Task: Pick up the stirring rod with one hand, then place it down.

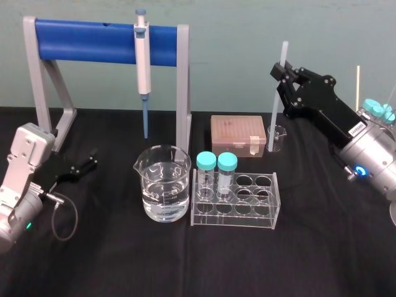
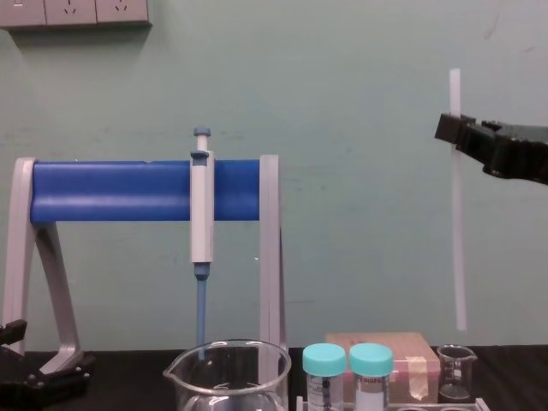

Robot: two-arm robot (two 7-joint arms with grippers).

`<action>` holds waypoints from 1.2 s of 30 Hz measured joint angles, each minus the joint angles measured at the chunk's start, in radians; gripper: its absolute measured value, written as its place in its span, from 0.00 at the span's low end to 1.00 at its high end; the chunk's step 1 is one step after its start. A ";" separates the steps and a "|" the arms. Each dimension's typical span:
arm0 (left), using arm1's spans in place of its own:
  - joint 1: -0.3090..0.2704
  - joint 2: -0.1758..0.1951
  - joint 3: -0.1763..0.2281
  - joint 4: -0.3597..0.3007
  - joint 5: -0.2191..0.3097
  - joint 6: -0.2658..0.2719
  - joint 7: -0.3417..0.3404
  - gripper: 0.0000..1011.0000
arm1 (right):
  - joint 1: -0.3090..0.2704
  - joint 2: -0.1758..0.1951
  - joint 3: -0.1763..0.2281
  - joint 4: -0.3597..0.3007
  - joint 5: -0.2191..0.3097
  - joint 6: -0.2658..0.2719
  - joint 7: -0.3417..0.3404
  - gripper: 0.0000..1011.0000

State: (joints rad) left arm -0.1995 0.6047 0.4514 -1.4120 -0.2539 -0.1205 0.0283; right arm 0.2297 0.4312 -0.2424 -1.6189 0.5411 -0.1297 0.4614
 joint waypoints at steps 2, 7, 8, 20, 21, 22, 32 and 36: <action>0.000 0.000 0.000 0.000 0.000 0.000 0.000 0.99 | -0.007 0.002 -0.002 -0.003 0.002 0.004 0.000 0.07; 0.000 0.000 0.000 0.000 0.000 0.000 0.000 0.99 | -0.025 0.009 -0.010 -0.007 0.008 0.018 0.002 0.07; 0.000 0.000 0.000 0.000 0.000 0.000 0.000 0.99 | -0.031 0.011 -0.014 -0.009 0.009 0.023 0.004 0.07; 0.000 0.000 0.000 0.000 0.000 0.000 0.000 0.99 | -0.052 0.017 -0.027 0.010 0.002 0.034 -0.005 0.07; 0.000 0.000 0.000 0.000 0.000 0.000 0.000 0.99 | -0.052 0.016 -0.028 0.016 -0.001 0.033 -0.008 0.07; 0.000 0.000 0.000 0.000 0.000 0.000 0.000 0.99 | -0.052 0.016 -0.028 0.016 -0.001 0.033 -0.008 0.07; 0.000 0.000 0.000 0.000 0.000 0.000 0.000 0.99 | -0.042 -0.006 -0.028 0.060 -0.015 0.012 -0.016 0.07; 0.000 0.000 0.000 0.000 0.000 0.000 0.000 0.99 | -0.035 -0.020 -0.027 0.077 -0.015 -0.002 -0.015 0.07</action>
State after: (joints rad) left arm -0.1995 0.6047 0.4514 -1.4120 -0.2539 -0.1206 0.0283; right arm 0.1950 0.4113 -0.2689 -1.5416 0.5260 -0.1319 0.4466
